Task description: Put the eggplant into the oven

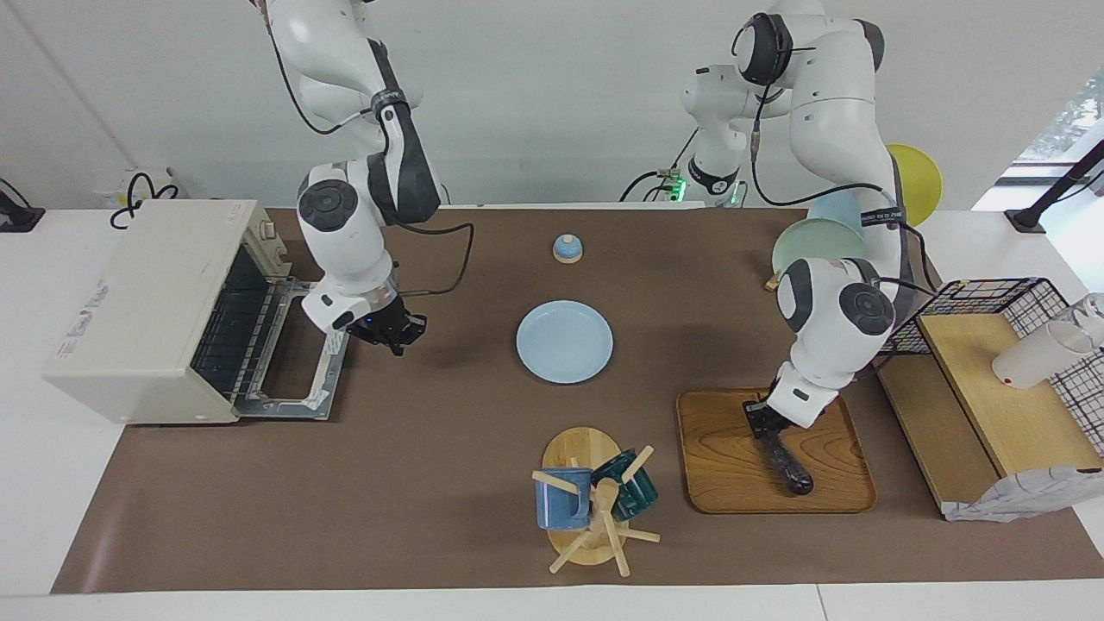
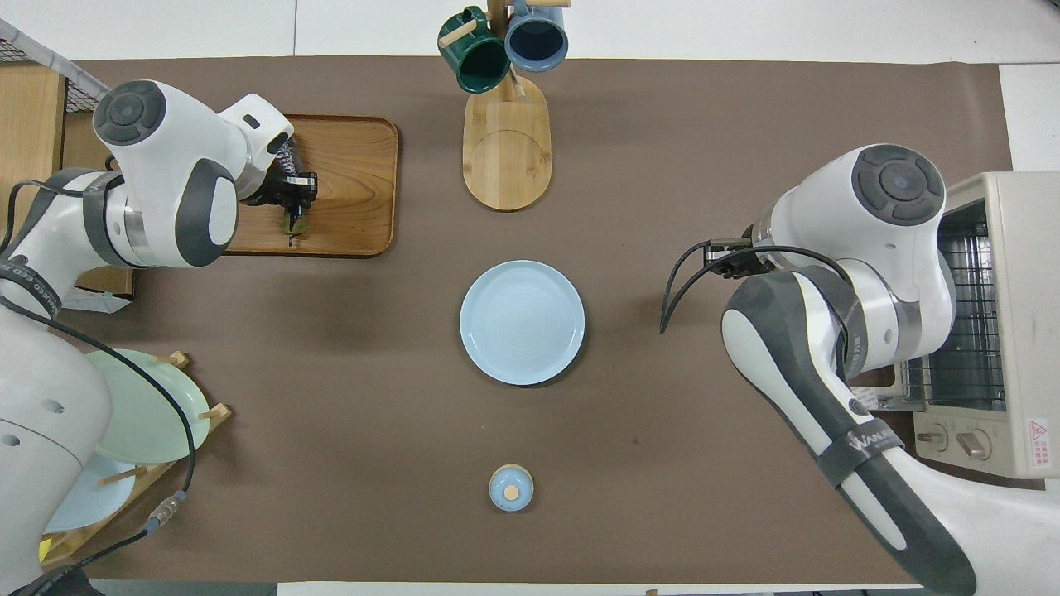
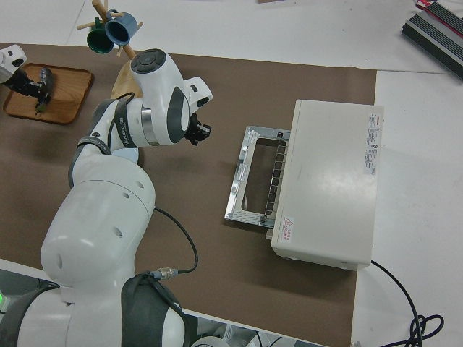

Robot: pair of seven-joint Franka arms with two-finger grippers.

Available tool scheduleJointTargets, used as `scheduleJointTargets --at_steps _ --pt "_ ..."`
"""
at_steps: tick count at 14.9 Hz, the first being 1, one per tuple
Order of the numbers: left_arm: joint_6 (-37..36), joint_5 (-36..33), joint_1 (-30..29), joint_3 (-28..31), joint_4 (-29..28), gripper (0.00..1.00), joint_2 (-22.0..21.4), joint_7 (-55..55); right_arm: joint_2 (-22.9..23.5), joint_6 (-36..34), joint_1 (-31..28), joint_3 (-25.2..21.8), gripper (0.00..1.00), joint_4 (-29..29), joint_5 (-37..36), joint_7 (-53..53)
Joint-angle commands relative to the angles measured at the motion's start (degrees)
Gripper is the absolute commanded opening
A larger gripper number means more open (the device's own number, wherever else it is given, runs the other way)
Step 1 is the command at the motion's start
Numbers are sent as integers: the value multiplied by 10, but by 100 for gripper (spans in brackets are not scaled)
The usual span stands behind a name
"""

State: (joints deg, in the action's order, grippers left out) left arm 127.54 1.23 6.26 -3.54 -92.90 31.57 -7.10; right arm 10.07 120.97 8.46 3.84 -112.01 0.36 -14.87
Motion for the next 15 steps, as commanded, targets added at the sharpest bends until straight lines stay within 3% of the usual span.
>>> scheduleJointTargets --at_steps 1,4,6,9,11,15 --pt "-73 13 9 2 -11 0 -57 -10 -15 -41 4 1 42 13 7 -9" --pt "-122 20 54 0 -90 0 -158 -102 -16 -103 3 1 42 54 0 -11" --pt "-125 48 112 1 -129 0 -200 -177 -19 -117 4 1 44 58 0 -13" --pt "-90 52 202 0 -166 0 -218 -279 -20 -115 4 1 46 58 0 -13" --pt "-26 54 254 0 -192 0 -217 -346 -20 -115 3 1 53 57 0 -12" --pt "59 54 323 2 -195 0 -159 -404 -20 -113 1 1 53 57 0 -12"
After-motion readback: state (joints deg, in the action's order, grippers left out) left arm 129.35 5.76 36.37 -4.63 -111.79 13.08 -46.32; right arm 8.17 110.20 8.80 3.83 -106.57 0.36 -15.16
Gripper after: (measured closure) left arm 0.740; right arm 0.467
